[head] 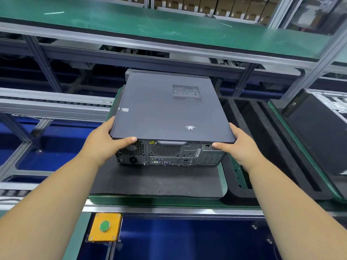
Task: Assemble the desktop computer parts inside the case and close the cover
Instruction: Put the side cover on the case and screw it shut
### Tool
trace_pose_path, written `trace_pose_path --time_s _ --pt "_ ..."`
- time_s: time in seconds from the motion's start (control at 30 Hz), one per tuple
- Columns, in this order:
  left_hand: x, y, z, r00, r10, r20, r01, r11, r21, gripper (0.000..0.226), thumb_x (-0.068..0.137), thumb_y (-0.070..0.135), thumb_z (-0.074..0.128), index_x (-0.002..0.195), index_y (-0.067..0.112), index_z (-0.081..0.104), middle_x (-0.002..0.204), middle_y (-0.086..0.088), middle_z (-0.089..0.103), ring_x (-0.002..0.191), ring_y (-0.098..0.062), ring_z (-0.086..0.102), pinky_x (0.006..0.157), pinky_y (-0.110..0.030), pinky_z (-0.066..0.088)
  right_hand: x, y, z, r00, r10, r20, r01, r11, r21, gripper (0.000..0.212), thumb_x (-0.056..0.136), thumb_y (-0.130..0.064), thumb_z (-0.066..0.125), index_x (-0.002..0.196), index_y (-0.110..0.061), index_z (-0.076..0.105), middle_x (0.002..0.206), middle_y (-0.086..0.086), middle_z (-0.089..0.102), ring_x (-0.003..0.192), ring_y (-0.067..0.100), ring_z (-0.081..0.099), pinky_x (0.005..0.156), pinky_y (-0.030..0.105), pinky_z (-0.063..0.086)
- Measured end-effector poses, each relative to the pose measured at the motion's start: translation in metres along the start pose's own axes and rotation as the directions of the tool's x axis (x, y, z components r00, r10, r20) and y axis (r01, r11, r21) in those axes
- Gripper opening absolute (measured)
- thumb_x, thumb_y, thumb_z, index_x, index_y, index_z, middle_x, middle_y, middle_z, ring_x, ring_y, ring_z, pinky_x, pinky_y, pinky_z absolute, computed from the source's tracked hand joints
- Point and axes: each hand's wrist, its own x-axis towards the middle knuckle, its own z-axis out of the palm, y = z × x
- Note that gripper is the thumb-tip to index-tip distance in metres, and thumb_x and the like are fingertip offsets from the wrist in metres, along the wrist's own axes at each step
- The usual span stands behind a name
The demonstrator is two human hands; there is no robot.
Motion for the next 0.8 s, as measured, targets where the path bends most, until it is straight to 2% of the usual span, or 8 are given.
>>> trace_pose_path --time_s 0.1,0.2,0.4,0.53,0.63,0.67,0.7,0.8 --pt "-0.005 -0.006 0.010 0.996 0.025 -0.083 -0.028 0.999 -0.042 0.087 0.068 0.052 0.081 0.144 0.043 0.039 0.124 0.024 0.057 0.113 -0.005 0.054 0.094 -0.021 0.040 -0.005 0.005 0.007 0.997 -0.069 -0.040 0.071 0.997 0.041 0.069 0.068 -0.041 0.085 0.125 -0.058 0.049 0.112 -0.037 0.062 0.104 -0.017 0.055 0.085 0.013 0.041" --pt "-0.006 -0.006 0.011 0.989 0.049 -0.136 -0.050 0.999 0.000 0.079 0.070 0.052 0.080 0.140 0.043 0.043 0.110 0.033 0.056 0.106 0.000 0.054 0.084 -0.011 0.036 -0.003 0.007 0.009 0.993 -0.096 -0.065 0.099 0.994 0.049 0.064 0.071 -0.036 0.085 0.126 -0.047 0.054 0.113 -0.030 0.066 0.105 -0.011 0.058 0.082 0.011 0.041" --pt "-0.003 -0.005 0.005 0.990 0.068 -0.127 -0.062 0.997 0.053 0.072 0.069 0.052 0.080 0.134 0.045 0.050 0.099 0.041 0.057 0.102 -0.002 0.059 0.082 -0.013 0.039 -0.005 0.011 0.011 0.987 -0.118 -0.107 0.125 0.990 0.066 0.064 0.071 -0.036 0.085 0.128 -0.040 0.059 0.109 -0.026 0.069 0.104 -0.006 0.060 0.081 0.010 0.043" --pt "-0.012 -0.003 0.013 0.983 0.076 -0.166 -0.063 0.994 0.085 0.073 0.076 0.055 0.073 0.139 0.044 0.039 0.116 0.026 0.055 0.106 -0.005 0.053 0.089 -0.024 0.040 -0.006 0.014 0.013 0.984 -0.120 -0.128 0.129 0.990 0.061 0.072 0.069 -0.045 0.085 0.133 -0.046 0.053 0.109 -0.034 0.065 0.101 -0.013 0.059 0.083 0.010 0.044" --pt "-0.021 -0.004 0.024 0.980 0.068 -0.188 -0.041 0.989 0.144 0.082 0.083 0.051 0.069 0.149 0.040 0.022 0.140 0.015 0.046 0.123 -0.011 0.046 0.100 -0.029 0.039 -0.008 0.019 0.010 0.984 -0.125 -0.124 0.131 0.991 0.040 0.097 0.072 -0.047 0.084 0.149 -0.050 0.025 0.121 -0.041 0.054 0.097 -0.021 0.054 0.086 0.008 0.040" --pt "-0.023 -0.005 0.025 0.983 0.067 -0.174 -0.037 0.985 0.171 0.084 0.083 0.050 0.070 0.151 0.038 0.021 0.146 0.009 0.042 0.129 -0.015 0.044 0.105 -0.033 0.038 -0.008 0.023 0.008 0.985 -0.141 -0.105 0.144 0.989 0.027 0.097 0.075 -0.044 0.083 0.151 -0.050 0.022 0.127 -0.036 0.052 0.103 -0.017 0.055 0.092 0.012 0.042" --pt "-0.025 -0.006 0.024 0.985 0.068 -0.161 -0.036 0.981 0.193 0.085 0.083 0.048 0.071 0.152 0.037 0.022 0.149 0.004 0.041 0.132 -0.018 0.044 0.108 -0.036 0.038 -0.008 0.027 0.006 0.983 -0.163 -0.083 0.164 0.986 0.010 0.090 0.079 -0.040 0.081 0.151 -0.048 0.027 0.131 -0.030 0.053 0.111 -0.011 0.055 0.100 0.020 0.045" --pt "-0.031 -0.005 0.017 0.976 0.114 -0.185 -0.050 0.947 0.317 0.071 0.087 0.047 0.066 0.149 0.038 0.032 0.138 -0.002 0.051 0.115 -0.024 0.054 0.096 -0.038 0.045 -0.009 0.033 0.001 0.963 -0.251 -0.095 0.240 0.964 -0.115 0.063 0.090 -0.030 0.072 0.146 -0.035 0.046 0.138 -0.011 0.056 0.125 0.011 0.055 0.110 0.033 0.042"
